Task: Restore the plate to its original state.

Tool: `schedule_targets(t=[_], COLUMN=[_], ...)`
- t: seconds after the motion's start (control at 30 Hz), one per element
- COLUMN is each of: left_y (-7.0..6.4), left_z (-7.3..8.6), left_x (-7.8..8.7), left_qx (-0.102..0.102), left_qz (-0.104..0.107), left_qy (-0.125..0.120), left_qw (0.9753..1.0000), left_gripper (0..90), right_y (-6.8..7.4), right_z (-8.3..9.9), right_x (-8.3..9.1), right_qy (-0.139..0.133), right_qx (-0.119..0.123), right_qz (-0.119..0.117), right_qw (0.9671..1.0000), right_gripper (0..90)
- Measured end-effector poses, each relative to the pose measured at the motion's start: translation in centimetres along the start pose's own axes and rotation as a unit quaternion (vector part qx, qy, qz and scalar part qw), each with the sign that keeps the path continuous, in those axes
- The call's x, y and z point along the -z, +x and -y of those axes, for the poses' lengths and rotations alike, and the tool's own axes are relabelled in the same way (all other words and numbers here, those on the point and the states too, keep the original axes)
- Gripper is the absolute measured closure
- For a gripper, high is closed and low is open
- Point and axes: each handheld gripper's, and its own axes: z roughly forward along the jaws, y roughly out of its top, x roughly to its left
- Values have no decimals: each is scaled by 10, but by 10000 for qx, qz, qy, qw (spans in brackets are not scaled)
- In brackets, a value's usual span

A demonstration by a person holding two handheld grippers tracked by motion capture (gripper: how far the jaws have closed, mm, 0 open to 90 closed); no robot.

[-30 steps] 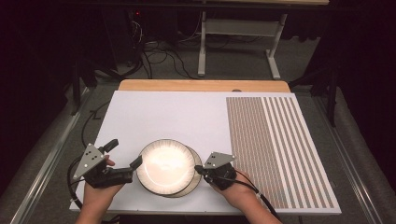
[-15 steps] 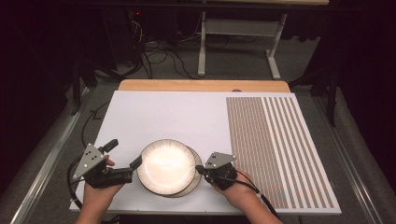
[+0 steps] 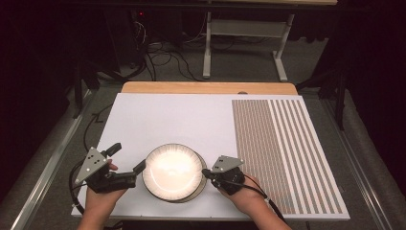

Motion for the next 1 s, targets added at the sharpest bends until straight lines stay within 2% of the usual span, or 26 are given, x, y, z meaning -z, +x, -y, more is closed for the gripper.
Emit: schedule_targets(t=[0.4, 0.63, 0.7, 0.8, 0.9, 1.0], left_y=[-2, -2, -2, -2, -1, -1], left_z=[0, 1, 1, 2, 3, 4], left_x=[-1, -2, -2, -3, -4, -4], left_qx=[-12, 4, 5, 14, 14, 27], left_qz=[22, 30, 29, 35, 37, 35], left_qy=[15, 23, 33, 43, 68, 70], left_qw=[10000, 10000, 10000, 10000, 10000, 10000], left_gripper=[6, 6, 6, 6, 6, 6], right_y=[-5, -7, -8, -13, -19, -26], right_z=[2, 5, 8, 12, 17, 23], right_x=[10, 10, 12, 21, 34, 48], right_qy=[39, 37, 32, -46, -165, -316], right_qx=[-92, -40, -90, -164, -278, -471], right_qz=[119, 94, 92, 126, 218, 295], right_qw=[9999, 9999, 9999, 9998, 9992, 9980], right_gripper=[900, 900, 900, 889, 839, 798])
